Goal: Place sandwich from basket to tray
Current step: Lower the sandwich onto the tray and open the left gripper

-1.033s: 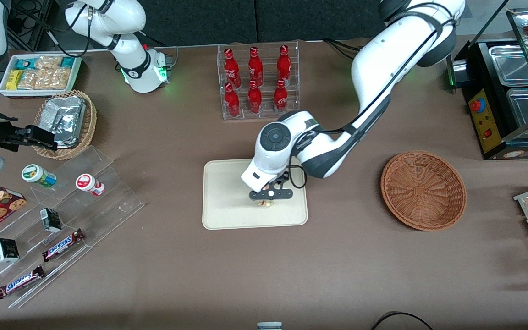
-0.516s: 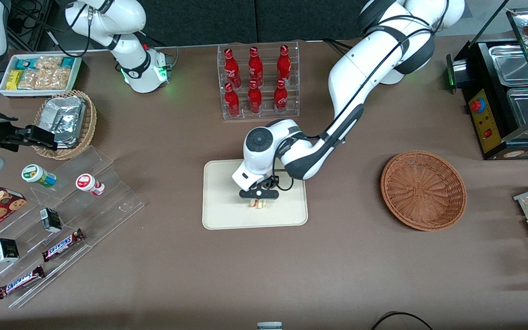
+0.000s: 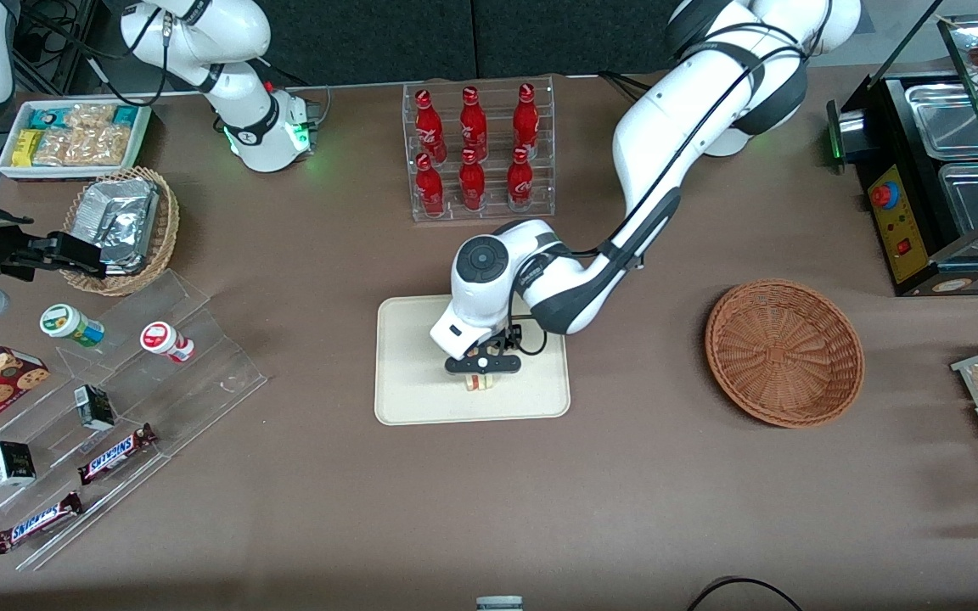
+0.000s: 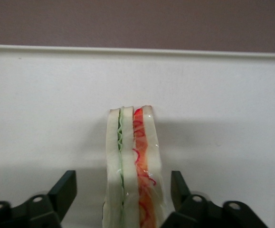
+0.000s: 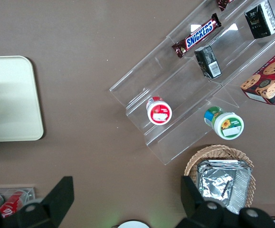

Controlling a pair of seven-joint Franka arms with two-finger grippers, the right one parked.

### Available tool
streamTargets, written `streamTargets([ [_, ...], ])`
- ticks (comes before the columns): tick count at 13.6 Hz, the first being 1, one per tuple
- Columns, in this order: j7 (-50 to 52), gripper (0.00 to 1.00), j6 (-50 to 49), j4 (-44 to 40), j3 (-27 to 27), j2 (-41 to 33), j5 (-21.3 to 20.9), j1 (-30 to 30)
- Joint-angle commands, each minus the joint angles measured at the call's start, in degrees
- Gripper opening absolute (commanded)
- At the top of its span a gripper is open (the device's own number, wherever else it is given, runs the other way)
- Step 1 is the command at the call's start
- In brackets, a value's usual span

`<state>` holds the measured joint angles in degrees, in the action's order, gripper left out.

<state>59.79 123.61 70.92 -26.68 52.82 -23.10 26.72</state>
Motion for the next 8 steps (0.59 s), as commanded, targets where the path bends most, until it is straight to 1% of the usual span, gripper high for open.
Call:
streamTargets([
  [1,0.4,1.0,-6.4,0.6,0.1,-5.7,5.8,-2.4],
  [3,-0.1,1.0,-10.1,3.0,0.3,-9.8,6.6,-3.4],
  [4,-0.5,1.0,-11.0,5.0,0.1,-11.9,6.7,-5.5],
  [6,-2.7,1.0,-11.2,9.7,-1.7,-16.6,6.8,-10.6],
  [8,-8.3,1.0,-11.3,15.7,-3.8,-21.8,8.6,-17.5],
])
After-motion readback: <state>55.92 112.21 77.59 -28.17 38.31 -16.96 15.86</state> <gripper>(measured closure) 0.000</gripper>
